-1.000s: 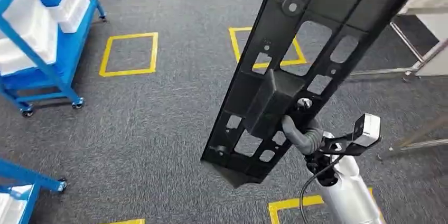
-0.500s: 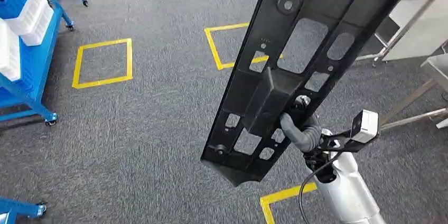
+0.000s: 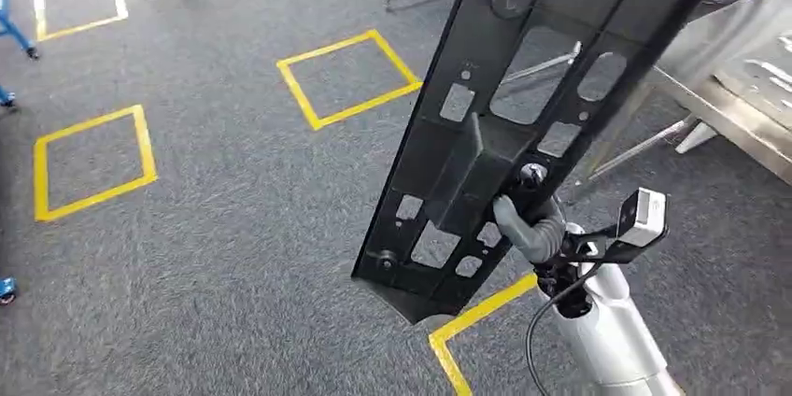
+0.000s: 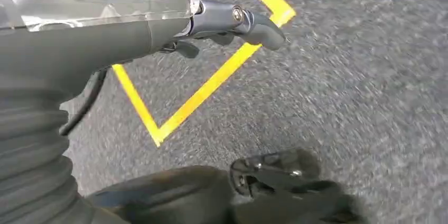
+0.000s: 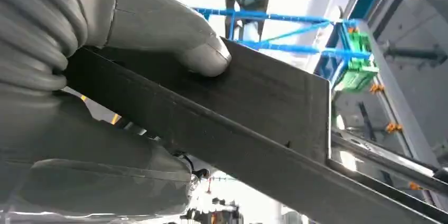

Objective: Take the parts from the cabinet and place them on the table.

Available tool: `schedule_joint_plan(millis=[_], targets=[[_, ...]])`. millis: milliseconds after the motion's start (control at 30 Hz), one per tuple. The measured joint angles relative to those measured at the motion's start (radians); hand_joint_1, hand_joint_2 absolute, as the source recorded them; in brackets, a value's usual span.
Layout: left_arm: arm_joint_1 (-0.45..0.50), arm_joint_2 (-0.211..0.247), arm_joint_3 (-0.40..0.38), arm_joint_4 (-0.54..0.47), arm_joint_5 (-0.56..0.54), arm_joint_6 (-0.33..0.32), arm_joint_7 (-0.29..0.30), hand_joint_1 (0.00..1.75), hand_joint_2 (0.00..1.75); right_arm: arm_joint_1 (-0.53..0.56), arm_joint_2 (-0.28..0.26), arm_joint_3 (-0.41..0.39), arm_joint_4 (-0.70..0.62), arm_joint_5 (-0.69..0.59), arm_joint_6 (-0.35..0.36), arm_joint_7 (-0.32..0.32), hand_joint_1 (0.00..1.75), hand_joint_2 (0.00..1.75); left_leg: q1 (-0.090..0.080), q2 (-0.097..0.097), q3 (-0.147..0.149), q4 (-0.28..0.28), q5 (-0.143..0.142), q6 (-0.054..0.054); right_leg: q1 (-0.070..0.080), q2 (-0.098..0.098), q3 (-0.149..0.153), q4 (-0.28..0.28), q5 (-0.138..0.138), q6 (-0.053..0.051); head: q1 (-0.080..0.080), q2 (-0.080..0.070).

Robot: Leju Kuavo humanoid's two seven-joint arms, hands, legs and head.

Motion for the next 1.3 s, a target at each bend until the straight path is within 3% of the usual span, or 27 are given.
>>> schedule_joint_plan(millis=[33,67,133,167,200,267,333,367,400,433,500,533,567,633,667,700,833,867,900,933,1000,1067,1133,1167,1200,1233,1300], targets=[[-0.001,0.000,0.001,0.000,0.001,0.000,-0.002,0.00,1.75,0.001,0.000,0.001,0.002,0.000,0.000,0.000,1.75,1.75,0.000,0.000,-0.020,0.027,0.007,0.001,0.002,0.015,0.001,0.001,0.000,-0.001,0.000,0.000],[-0.004,0.000,0.000,0.000,0.001,0.000,-0.002,0.00,1.75,0.001,0.000,0.002,0.003,0.000,0.000,0.000,1.75,1.75,0.000,0.000,-0.016,0.002,0.038,0.003,0.003,0.028,0.003,0.002,-0.002,-0.001,0.000,0.000],[-0.006,0.000,0.000,0.000,0.001,0.000,0.000,0.00,1.75,0.000,0.000,0.002,0.004,0.000,0.000,0.000,1.75,1.75,0.000,-0.010,0.043,-0.148,0.135,0.013,0.003,0.056,0.007,0.005,-0.004,0.002,0.000,0.000],[-0.004,0.001,0.000,0.000,0.000,0.000,0.000,0.00,1.75,0.000,0.000,0.002,0.004,0.000,0.000,-0.001,1.75,1.75,0.000,-0.045,0.084,-0.250,0.186,0.019,0.001,0.070,0.009,0.007,-0.006,0.005,0.000,0.000],[-0.002,0.002,0.000,0.000,0.000,0.000,0.001,0.00,1.75,0.001,0.000,0.002,0.005,0.000,0.000,-0.002,1.75,1.75,0.001,-0.091,0.096,-0.275,0.173,0.023,0.004,0.080,0.005,0.010,-0.007,0.010,0.000,0.000],[-0.003,0.002,0.000,0.000,-0.002,0.000,0.002,0.00,1.75,0.005,-0.001,0.002,0.004,-0.003,0.000,-0.005,1.75,1.75,-0.003,-0.078,0.101,-0.292,0.172,0.023,-0.006,0.100,-0.007,0.011,-0.002,0.024,0.000,0.000],[-0.004,0.002,0.000,0.000,-0.003,0.000,0.003,0.00,1.75,0.013,-0.001,0.002,0.004,-0.005,-0.001,-0.007,1.75,1.75,-0.001,-0.059,0.107,-0.301,0.177,0.034,-0.005,0.123,-0.009,0.003,0.003,0.040,0.000,0.000],[-0.005,0.001,0.000,0.000,-0.003,0.000,0.004,0.00,1.75,0.017,-0.001,0.001,0.002,-0.006,-0.003,-0.007,1.75,1.75,0.005,-0.038,0.113,-0.315,0.184,0.040,-0.006,0.094,-0.009,0.015,-0.006,0.040,0.000,0.000],[-0.005,0.001,0.000,0.000,-0.006,0.000,0.004,0.00,1.75,0.016,0.001,0.001,0.000,-0.008,-0.005,-0.008,1.75,1.75,0.004,-0.031,0.117,-0.322,0.185,0.046,0.000,0.042,-0.025,0.045,-0.029,0.043,0.000,0.000],[-0.004,0.001,0.000,0.000,-0.008,-0.001,0.004,0.00,1.75,0.016,0.004,0.001,-0.002,-0.008,-0.006,-0.008,1.75,1.75,0.003,-0.017,0.118,-0.322,0.185,0.049,-0.001,0.011,-0.060,0.115,-0.068,0.047,0.000,0.000],[0.000,0.001,0.001,0.000,-0.008,-0.001,0.006,0.00,1.75,0.025,0.005,0.001,-0.004,-0.008,-0.012,-0.006,1.75,1.75,0.000,0.011,0.118,-0.322,0.182,0.051,-0.007,-0.011,-0.140,0.269,-0.130,0.056,0.000,0.000],[0.000,0.002,0.000,0.000,-0.008,-0.001,0.006,0.00,1.75,0.032,0.005,0.001,-0.005,-0.008,-0.017,-0.005,1.75,1.75,0.000,0.024,0.117,-0.321,0.180,0.050,-0.010,-0.014,-0.162,0.310,-0.137,0.060,0.000,0.000],[0.000,0.002,0.000,0.000,-0.009,-0.001,0.006,0.00,1.75,0.039,0.005,0.001,-0.005,-0.008,-0.021,-0.004,1.75,1.75,0.001,0.036,0.118,-0.321,0.178,0.048,-0.014,-0.017,-0.159,0.301,-0.118,0.064,0.000,0.000],[-0.001,0.002,0.000,0.000,-0.010,-0.002,0.006,0.00,1.75,0.047,0.005,0.001,-0.010,-0.008,-0.022,-0.004,1.75,1.75,0.002,0.060,0.122,-0.316,0.171,0.042,-0.020,-0.033,-0.082,0.153,-0.038,0.070,0.000,0.000],[-0.001,0.002,0.000,0.000,-0.012,-0.002,0.006,0.00,1.75,0.049,0.006,0.000,-0.016,-0.008,-0.023,-0.005,1.75,1.75,0.003,0.071,0.125,-0.311,0.166,0.036,-0.020,-0.059,-0.026,0.053,0.000,0.070,0.000,0.000],[-0.002,0.002,0.000,0.000,-0.013,-0.002,0.006,0.00,1.75,0.051,0.006,-0.002,-0.021,-0.008,-0.023,-0.006,1.75,1.75,-0.002,0.078,0.126,-0.307,0.159,0.028,-0.012,-0.096,-0.005,0.010,-0.011,0.061,0.000,0.000],[-0.009,0.003,0.000,0.000,-0.021,-0.007,0.006,0.00,1.75,0.080,0.006,-0.017,-0.037,-0.009,-0.033,-0.013,1.75,1.75,-0.003,0.112,0.139,-0.308,0.149,0.004,-0.002,-0.051,-0.010,0.011,-0.007,0.035,0.000,0.000],[-0.011,0.003,-0.002,0.000,-0.021,-0.008,0.006,0.00,1.75,0.086,0.006,-0.020,-0.045,-0.008,-0.037,-0.013,1.75,1.75,0.001,0.108,0.138,-0.304,0.140,-0.004,-0.014,-0.039,-0.002,0.003,-0.002,0.026,0.000,0.000],[-0.012,0.003,-0.002,0.000,-0.023,-0.008,0.006,0.00,1.75,0.089,0.003,-0.021,-0.053,-0.008,-0.037,-0.015,1.75,1.75,0.003,0.057,0.133,-0.274,0.118,-0.007,-0.014,-0.030,0.001,0.001,-0.003,0.023,0.000,0.000],[-0.012,0.003,-0.002,0.000,-0.023,-0.008,0.006,0.00,1.75,0.089,0.000,-0.021,-0.056,-0.005,-0.037,-0.014,1.75,1.75,0.004,0.025,0.101,-0.206,0.080,-0.006,-0.014,-0.022,0.001,0.002,-0.002,0.014,0.000,0.000],[-0.009,0.003,-0.002,0.000,-0.023,-0.009,0.006,0.00,1.75,0.094,0.000,-0.021,-0.057,0.000,-0.037,-0.014,1.75,1.75,0.005,0.001,0.015,-0.035,0.007,-0.008,-0.010,0.002,0.001,0.002,-0.003,0.009,0.000,0.000],[-0.008,0.003,-0.001,0.000,-0.020,-0.010,0.004,0.00,1.75,0.105,0.000,-0.021,-0.060,0.002,-0.037,-0.014,1.75,1.75,0.005,0.000,-0.022,0.026,0.010,-0.005,-0.006,0.028,0.002,0.003,-0.003,0.009,0.000,0.000],[-0.011,0.003,-0.001,0.000,-0.018,-0.010,0.003,0.00,1.75,0.106,0.000,-0.021,-0.063,0.002,-0.034,-0.014,1.75,1.75,0.004,-0.005,0.025,-0.094,0.097,0.004,-0.004,0.056,0.004,0.006,-0.004,0.009,0.000,0.000],[-0.010,0.003,-0.001,0.000,-0.015,-0.009,0.002,0.00,1.75,0.101,0.000,-0.021,-0.063,0.001,-0.032,-0.014,1.75,1.75,0.004,-0.021,0.065,-0.187,0.146,0.011,-0.004,0.069,0.004,0.007,-0.004,0.010,0.000,0.000],[-0.008,0.005,-0.001,0.000,-0.010,-0.007,0.000,0.00,1.75,0.094,0.000,-0.021,-0.062,0.000,-0.027,-0.013,1.75,1.75,0.004,-0.064,0.096,-0.269,0.171,0.019,-0.006,0.080,0.002,0.008,-0.005,0.012,0.000,0.000],[-0.007,0.006,-0.001,0.000,-0.008,-0.007,0.000,0.00,1.75,0.084,0.000,-0.021,-0.059,-0.002,-0.022,-0.012,1.75,1.75,0.007,-0.081,0.107,-0.292,0.159,0.021,-0.001,0.093,-0.003,0.012,-0.004,0.021,0.000,0.000],[-0.008,0.007,-0.001,0.000,-0.007,-0.005,-0.002,0.00,1.75,0.072,0.000,-0.021,-0.054,-0.003,-0.017,-0.010,1.75,1.75,-0.001,-0.065,0.108,-0.290,0.159,0.022,-0.011,0.111,-0.010,0.009,0.002,0.035,0.000,0.000]])
